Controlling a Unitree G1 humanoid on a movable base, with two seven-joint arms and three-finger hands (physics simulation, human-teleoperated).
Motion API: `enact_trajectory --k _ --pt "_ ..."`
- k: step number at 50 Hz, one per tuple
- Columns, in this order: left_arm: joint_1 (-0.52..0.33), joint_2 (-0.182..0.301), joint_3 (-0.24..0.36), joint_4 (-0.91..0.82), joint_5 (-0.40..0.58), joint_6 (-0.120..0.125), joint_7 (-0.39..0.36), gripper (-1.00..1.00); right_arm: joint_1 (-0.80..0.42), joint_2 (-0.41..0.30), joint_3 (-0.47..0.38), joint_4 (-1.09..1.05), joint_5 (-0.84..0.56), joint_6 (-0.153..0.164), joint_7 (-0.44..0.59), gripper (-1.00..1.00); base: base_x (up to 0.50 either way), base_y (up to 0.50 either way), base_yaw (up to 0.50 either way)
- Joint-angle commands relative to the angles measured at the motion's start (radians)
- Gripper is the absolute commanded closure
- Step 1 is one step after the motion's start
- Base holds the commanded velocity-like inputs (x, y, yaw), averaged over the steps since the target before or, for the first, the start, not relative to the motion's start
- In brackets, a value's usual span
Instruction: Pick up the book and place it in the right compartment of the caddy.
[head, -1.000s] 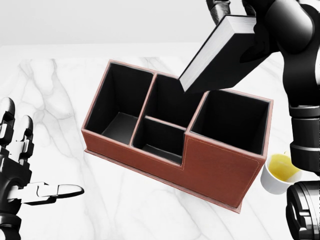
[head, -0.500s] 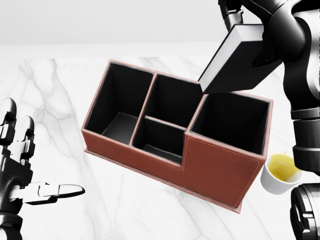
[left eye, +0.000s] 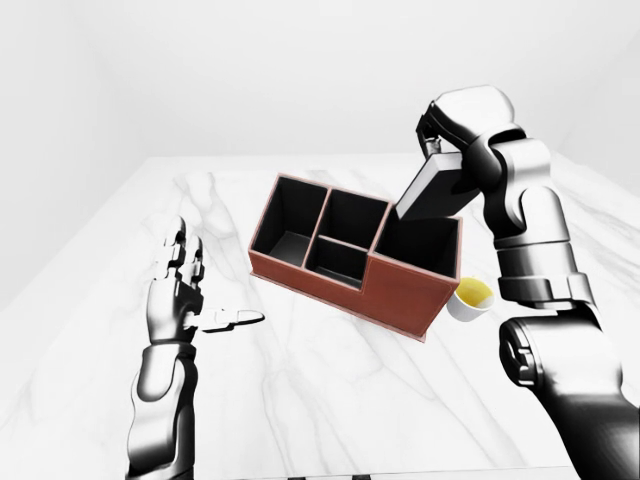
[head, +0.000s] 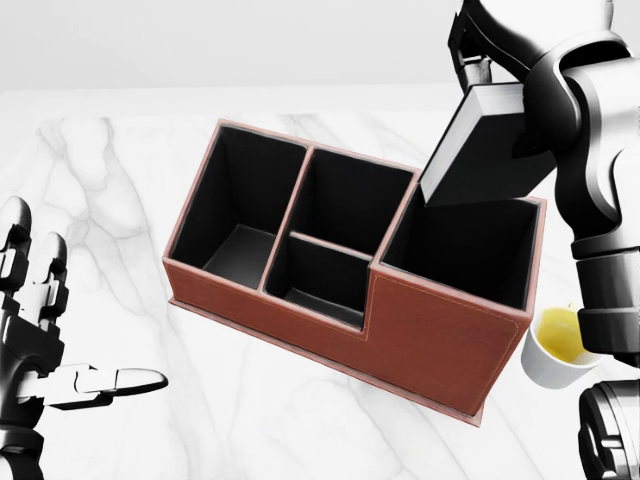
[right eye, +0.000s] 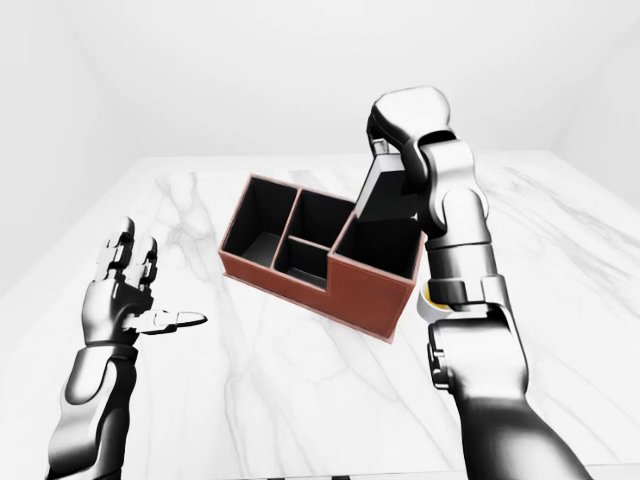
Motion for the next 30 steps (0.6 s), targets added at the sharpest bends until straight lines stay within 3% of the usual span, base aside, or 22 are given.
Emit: enact_trajectory --k 1,30 --pt "0.001 0.000 0.002 0.005 0.000 -0.004 -0.001 -1.00 0.018 0.003 -0.003 0.013 -0.038 0.000 -0.044 1.00 0.00 0.00 0.00" --pt "0.005 0.002 0.007 0.021 -0.009 -0.020 -0.004 -1.00 0.058 0.048 0.017 0.031 -0.078 0.000 -0.059 1.00 0.00 0.00 0.00"
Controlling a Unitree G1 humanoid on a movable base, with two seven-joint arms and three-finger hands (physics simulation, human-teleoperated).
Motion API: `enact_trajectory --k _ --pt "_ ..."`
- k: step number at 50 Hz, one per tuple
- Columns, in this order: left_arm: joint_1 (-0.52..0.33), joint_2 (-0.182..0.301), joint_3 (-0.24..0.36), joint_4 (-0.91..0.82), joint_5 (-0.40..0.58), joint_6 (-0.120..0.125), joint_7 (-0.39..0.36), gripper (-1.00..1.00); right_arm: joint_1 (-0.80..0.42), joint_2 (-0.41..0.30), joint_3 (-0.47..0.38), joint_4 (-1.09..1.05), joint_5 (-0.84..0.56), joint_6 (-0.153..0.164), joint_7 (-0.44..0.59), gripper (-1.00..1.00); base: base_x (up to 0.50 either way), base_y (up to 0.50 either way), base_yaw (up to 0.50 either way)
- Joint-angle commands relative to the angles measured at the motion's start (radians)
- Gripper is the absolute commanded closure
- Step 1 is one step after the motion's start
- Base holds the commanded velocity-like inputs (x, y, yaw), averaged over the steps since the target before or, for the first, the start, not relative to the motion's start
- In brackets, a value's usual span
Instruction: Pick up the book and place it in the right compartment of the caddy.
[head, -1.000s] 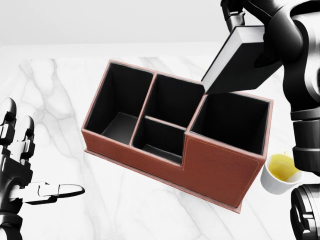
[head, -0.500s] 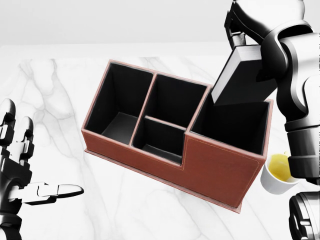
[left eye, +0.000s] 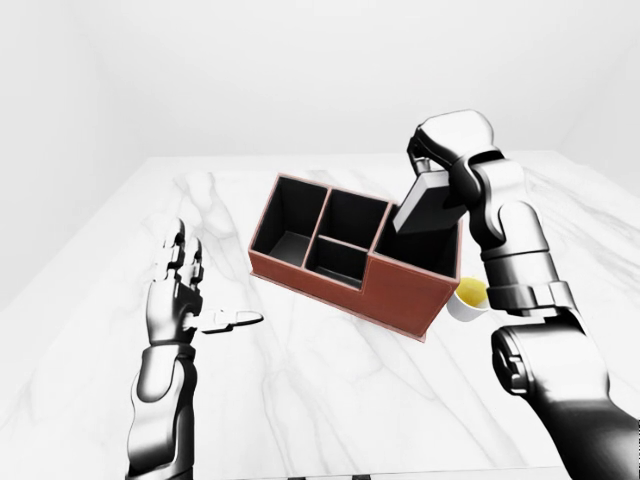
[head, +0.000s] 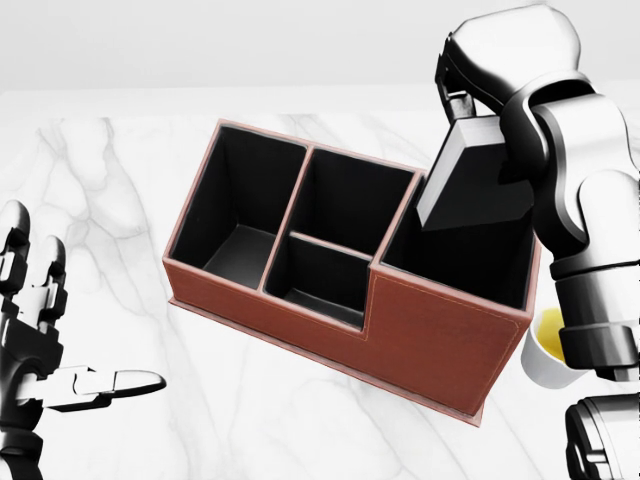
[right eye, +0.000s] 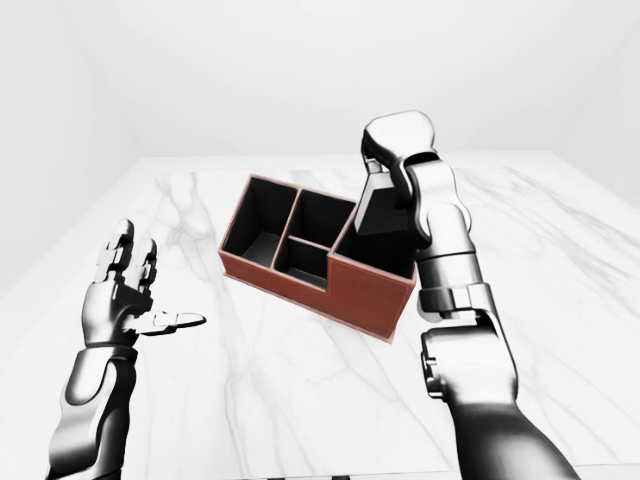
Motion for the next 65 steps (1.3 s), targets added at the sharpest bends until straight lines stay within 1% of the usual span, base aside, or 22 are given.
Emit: enact_trajectory --k 1,5,10,20,32,35,39,47,53,60,65 --pt "0.003 0.000 0.002 -0.001 -0.004 -0.001 -0.001 -1.00 0.015 0.011 0.000 -0.007 -0.018 0.000 -0.018 1.00 0.00 0.00 0.00" --pt "0.006 0.000 0.004 -0.005 -0.004 -0.001 -0.002 -1.00 0.037 0.017 0.007 0.017 -0.039 0.000 -0.041 1.00 0.00 0.00 0.00" --pt "0.004 0.000 0.005 0.003 -0.005 -0.007 -0.003 -1.00 0.041 0.025 0.015 0.055 -0.065 0.000 -0.073 1.00 0.00 0.00 0.00" --pt "0.009 0.002 0.013 0.019 -0.013 -0.021 -0.007 -1.00 0.032 0.046 0.036 0.149 -0.107 0.000 -0.152 1.00 0.00 0.00 0.00" --pt "0.010 0.003 0.015 0.031 -0.014 -0.029 -0.008 -1.00 0.012 0.062 0.058 0.268 -0.148 0.000 -0.250 1.00 0.00 0.00 0.00" --pt "0.011 0.002 0.015 0.025 -0.015 -0.027 -0.007 -1.00 0.008 0.064 0.062 0.297 -0.156 0.000 -0.273 1.00 0.00 0.00 0.00" --pt "0.017 0.001 0.016 0.028 -0.016 -0.033 -0.010 -1.00 -0.001 0.068 0.071 0.343 -0.168 0.000 -0.310 1.00 0.00 0.00 0.00" --pt "0.021 0.001 0.022 0.024 -0.020 -0.031 -0.012 -1.00 -0.010 0.084 0.089 0.429 -0.188 0.000 -0.379 1.00 0.00 0.00 0.00" --pt "0.020 0.002 0.025 0.029 -0.020 -0.033 -0.012 -1.00 -0.036 0.094 0.108 0.546 -0.205 0.000 -0.462 1.00 0.00 0.00 0.00" --pt "0.025 0.002 0.031 0.027 -0.023 -0.033 -0.013 -1.00 -0.048 0.100 0.120 0.606 -0.213 0.000 -0.507 1.00 0.00 0.00 0.00" --pt "0.031 0.001 0.032 0.017 -0.024 -0.027 -0.014 -1.00 -0.047 0.098 0.125 0.622 -0.216 0.000 -0.525 1.00 0.00 0.00 0.00"
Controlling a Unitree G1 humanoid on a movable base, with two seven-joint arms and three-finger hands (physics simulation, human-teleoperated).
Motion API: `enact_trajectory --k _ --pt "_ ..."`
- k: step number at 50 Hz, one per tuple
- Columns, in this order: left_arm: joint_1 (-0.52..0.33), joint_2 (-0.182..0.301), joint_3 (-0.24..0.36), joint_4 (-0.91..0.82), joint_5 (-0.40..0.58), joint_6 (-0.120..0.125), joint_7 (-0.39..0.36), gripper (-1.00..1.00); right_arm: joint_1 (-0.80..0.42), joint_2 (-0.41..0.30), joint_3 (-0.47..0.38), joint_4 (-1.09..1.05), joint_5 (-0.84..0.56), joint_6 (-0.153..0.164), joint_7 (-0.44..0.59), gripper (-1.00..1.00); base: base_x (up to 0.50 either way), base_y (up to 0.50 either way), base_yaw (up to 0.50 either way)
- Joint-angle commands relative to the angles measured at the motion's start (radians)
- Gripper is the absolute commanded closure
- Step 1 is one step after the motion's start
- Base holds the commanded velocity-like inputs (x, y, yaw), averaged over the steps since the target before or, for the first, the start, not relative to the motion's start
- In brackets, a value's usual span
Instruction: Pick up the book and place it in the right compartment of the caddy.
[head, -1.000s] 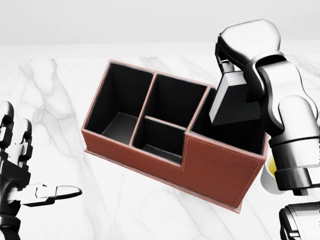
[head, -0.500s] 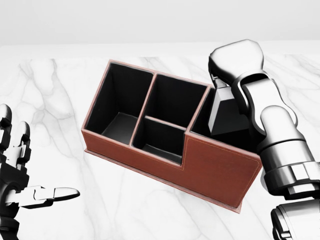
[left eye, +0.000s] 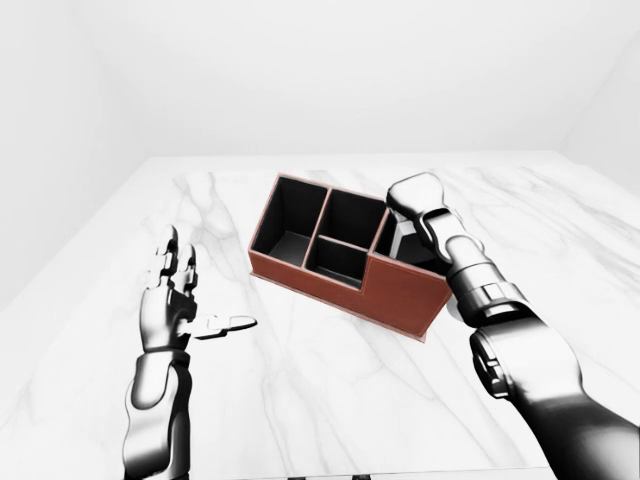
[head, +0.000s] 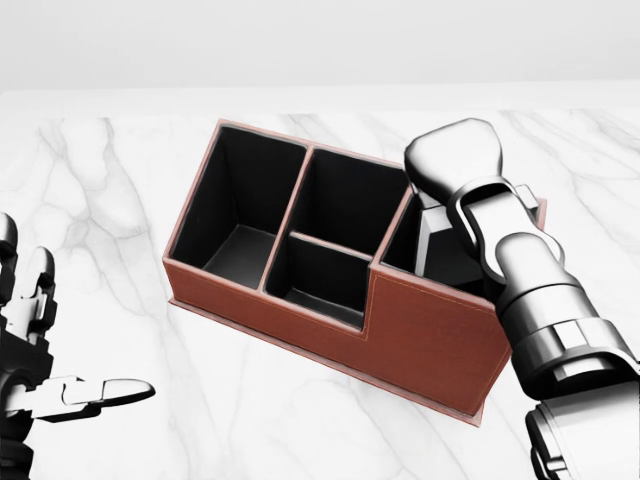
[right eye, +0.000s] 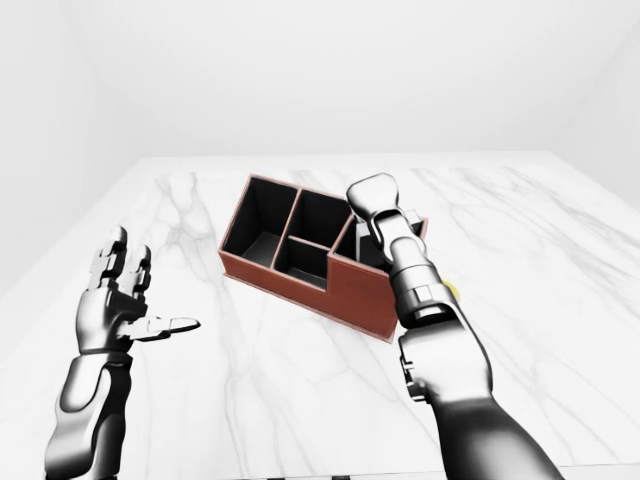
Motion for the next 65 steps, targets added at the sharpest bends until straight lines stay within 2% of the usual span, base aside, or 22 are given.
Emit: enact_trajectory --k 1,23,25,26,46,50,56,59,61,65 --pt "0.009 -0.001 0.006 -0.012 -0.003 0.006 -0.002 -1.00 -0.023 0.002 0.014 0.074 -0.020 0.000 -0.084 1.00 0.00 0.00 0.00" --pt "0.014 -0.005 0.009 -0.009 0.002 -0.002 -0.003 -1.00 -0.028 0.000 0.026 0.151 -0.023 0.000 -0.154 1.00 0.00 0.00 0.00" --pt "0.012 -0.005 0.009 -0.004 0.002 -0.004 -0.002 -1.00 -0.024 0.002 0.025 0.146 -0.022 0.000 -0.153 0.24 0.00 0.00 0.00" --pt "0.011 -0.005 0.008 -0.002 0.003 -0.006 -0.002 -1.00 -0.023 0.002 0.024 0.136 -0.020 0.000 -0.149 -1.00 0.00 0.00 0.00" --pt "0.016 -0.004 0.012 -0.027 -0.001 0.006 0.000 -1.00 0.016 -0.015 -0.013 -0.090 0.008 0.000 -0.008 -1.00 0.00 0.00 0.00" --pt "0.017 -0.005 0.013 -0.029 -0.001 0.007 -0.001 -1.00 0.056 -0.018 -0.038 -0.231 0.042 0.000 0.089 -1.00 0.00 0.00 0.00" --pt "0.016 -0.007 0.009 -0.034 0.000 0.010 -0.002 -1.00 0.123 -0.037 -0.106 -0.557 0.154 0.000 0.308 -1.00 0.00 0.00 0.00" --pt "0.015 -0.007 0.007 -0.037 0.001 0.014 -0.001 -1.00 0.141 -0.049 -0.127 -0.668 0.201 0.000 0.385 -1.00 0.00 0.00 0.00" --pt "0.014 -0.008 0.005 -0.038 0.002 0.015 0.000 -1.00 0.150 -0.057 -0.137 -0.715 0.228 0.000 0.417 -1.00 0.00 0.00 0.00" --pt "0.014 -0.011 -0.003 -0.045 0.007 0.019 0.003 -1.00 0.167 -0.068 -0.139 -0.731 0.238 0.000 0.420 -1.00 0.00 0.00 0.00"
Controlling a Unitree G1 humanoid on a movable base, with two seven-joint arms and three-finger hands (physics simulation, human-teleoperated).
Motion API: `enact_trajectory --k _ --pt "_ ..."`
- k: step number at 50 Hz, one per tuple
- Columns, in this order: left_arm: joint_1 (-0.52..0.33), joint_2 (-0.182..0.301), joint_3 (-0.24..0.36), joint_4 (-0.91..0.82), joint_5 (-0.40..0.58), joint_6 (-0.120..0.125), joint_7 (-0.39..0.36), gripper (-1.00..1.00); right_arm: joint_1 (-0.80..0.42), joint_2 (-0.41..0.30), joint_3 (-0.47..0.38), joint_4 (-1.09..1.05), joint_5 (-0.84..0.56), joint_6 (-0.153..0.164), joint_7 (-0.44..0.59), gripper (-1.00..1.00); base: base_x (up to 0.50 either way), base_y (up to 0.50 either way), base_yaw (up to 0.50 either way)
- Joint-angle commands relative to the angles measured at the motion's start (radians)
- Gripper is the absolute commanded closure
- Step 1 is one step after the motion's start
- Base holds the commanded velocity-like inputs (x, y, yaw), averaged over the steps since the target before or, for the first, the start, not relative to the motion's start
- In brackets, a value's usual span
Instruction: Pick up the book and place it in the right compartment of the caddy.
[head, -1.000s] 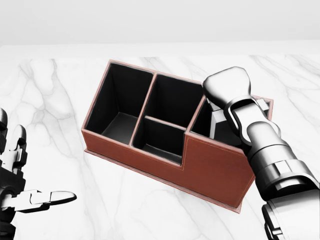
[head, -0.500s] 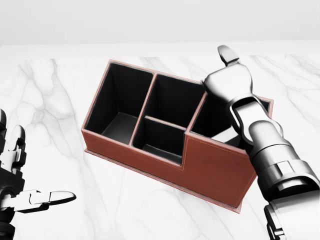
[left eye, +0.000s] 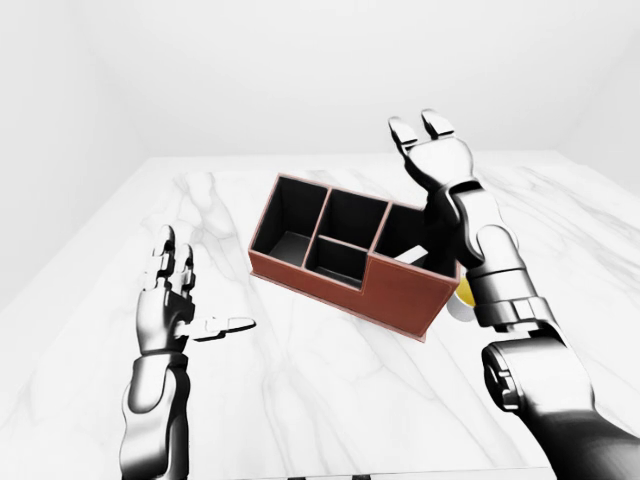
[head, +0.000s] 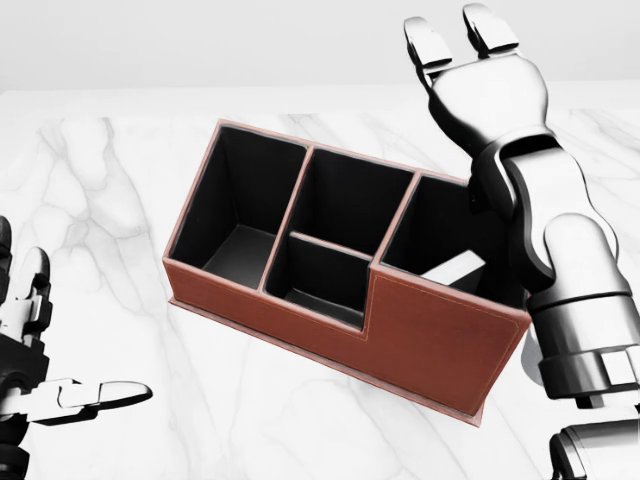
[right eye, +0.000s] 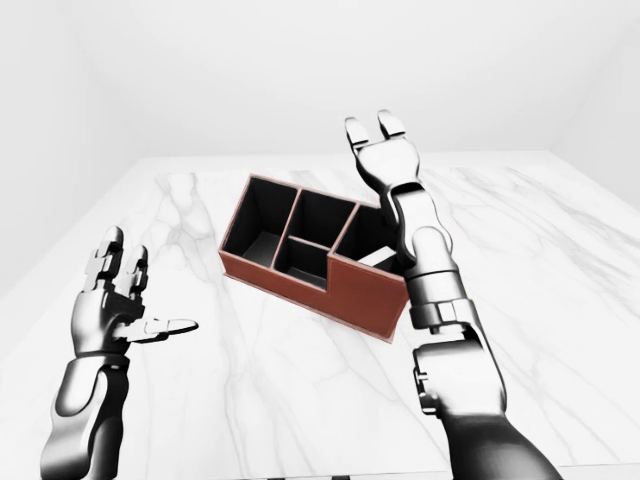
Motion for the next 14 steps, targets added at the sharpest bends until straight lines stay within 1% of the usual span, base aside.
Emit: enact_trajectory --k 1,14 --pt "-0.002 -0.004 -0.010 -0.011 0.006 0.008 0.003 -1.00 0.062 -0.029 -0.051 -0.248 0.097 0.000 0.159 -1.00 0.00 0.00 0.00" --pt "-0.008 -0.003 -0.016 -0.002 0.013 0.004 0.009 -1.00 0.063 -0.032 -0.048 -0.235 0.098 0.000 0.146 -1.00 0.00 0.00 0.00"
